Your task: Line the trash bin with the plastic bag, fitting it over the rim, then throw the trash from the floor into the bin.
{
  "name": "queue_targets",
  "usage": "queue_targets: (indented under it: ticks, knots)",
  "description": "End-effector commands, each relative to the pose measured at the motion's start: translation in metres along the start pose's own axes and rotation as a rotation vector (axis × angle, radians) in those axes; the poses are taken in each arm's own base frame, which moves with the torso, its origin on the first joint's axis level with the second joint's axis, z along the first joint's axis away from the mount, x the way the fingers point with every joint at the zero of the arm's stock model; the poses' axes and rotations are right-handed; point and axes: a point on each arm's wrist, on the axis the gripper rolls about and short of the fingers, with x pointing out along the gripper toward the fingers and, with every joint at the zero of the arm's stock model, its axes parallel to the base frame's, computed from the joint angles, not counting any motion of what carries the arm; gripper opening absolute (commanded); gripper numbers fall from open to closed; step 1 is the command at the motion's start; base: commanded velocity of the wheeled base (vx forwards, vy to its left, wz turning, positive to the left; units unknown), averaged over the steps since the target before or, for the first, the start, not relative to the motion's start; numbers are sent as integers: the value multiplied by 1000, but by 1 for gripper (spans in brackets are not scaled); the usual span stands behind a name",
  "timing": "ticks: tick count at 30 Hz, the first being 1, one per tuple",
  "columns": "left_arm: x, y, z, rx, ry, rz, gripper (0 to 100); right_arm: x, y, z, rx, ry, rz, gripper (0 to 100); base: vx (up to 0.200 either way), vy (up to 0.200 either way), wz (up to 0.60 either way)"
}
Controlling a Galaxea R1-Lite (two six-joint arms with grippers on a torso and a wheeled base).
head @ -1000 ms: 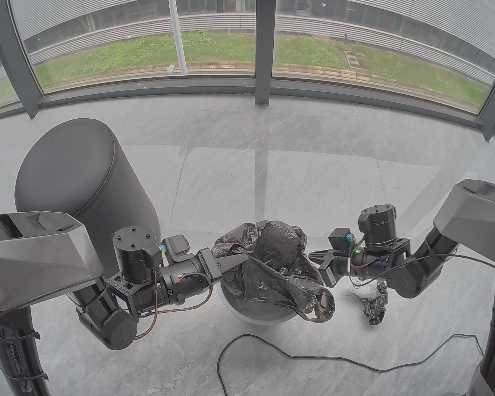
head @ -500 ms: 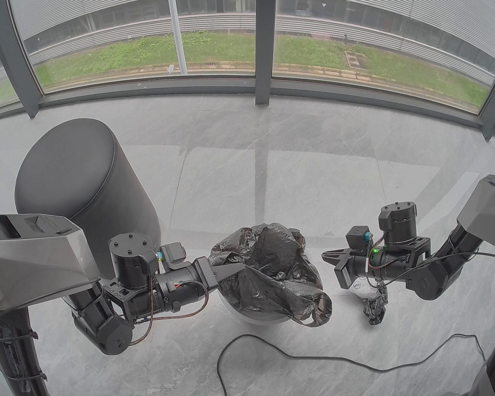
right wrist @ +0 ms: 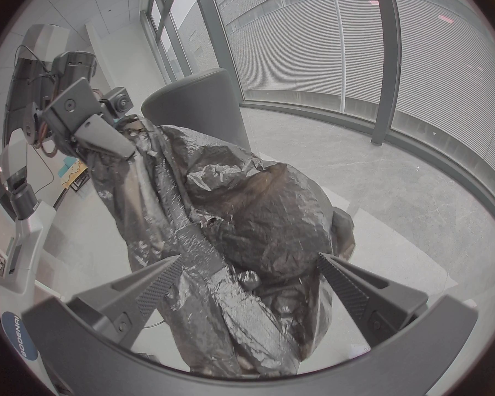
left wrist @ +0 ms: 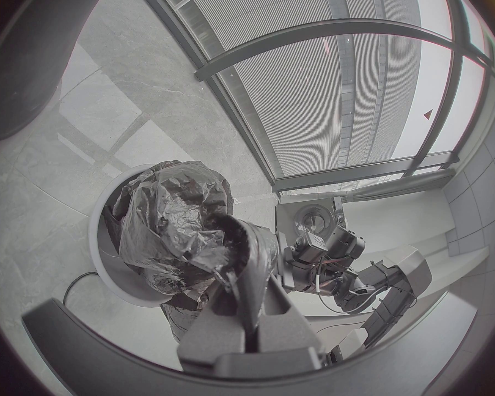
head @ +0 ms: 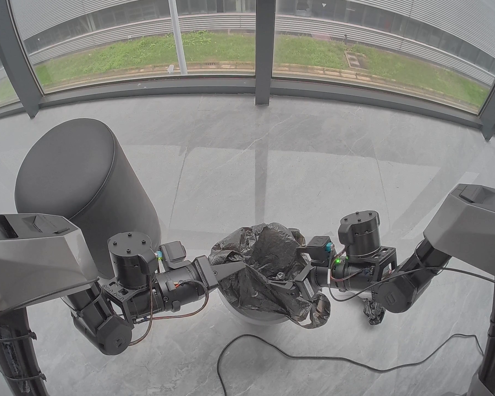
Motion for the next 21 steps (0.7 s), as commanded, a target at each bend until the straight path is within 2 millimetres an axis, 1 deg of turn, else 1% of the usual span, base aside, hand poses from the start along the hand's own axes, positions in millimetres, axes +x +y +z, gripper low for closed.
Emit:
queue_targets:
  ticks: [1,3,4,5,7,8,9,11,15,21]
  knots:
    - [1,-1,1,6,-8,-9,0,16,8,-6,-8,15,13,100,0,0,0]
    - [2,1,1,10,-11,-15,0,16,18,-6,-19,19,37,100,0,0,0]
    - [2,0,2,10,-13,-17,0,16,19,-5,-21,19,39,100,0,0,0]
    - [2,2,1,8,-10,-14,0,17,30,-5,-30,21,64,100,0,0,0]
    - [3,4,0,6,-9,-12,0,19,43,-3,-43,19,97,100,0,0,0]
    - [3,4,0,8,-10,-14,0,20,46,-3,-45,19,104,100,0,0,0]
    - [4,4,0,8,-10,-14,0,22,56,-4,-48,24,127,100,0,0,0]
    - [4,5,-1,7,-10,-13,0,24,65,-4,-47,28,149,100,0,0,0]
    - [4,5,-1,7,-10,-13,0,25,63,-7,-3,36,139,100,0,0,0]
    - [4,6,-1,6,-9,-12,0,21,44,-10,24,39,95,100,0,0,0]
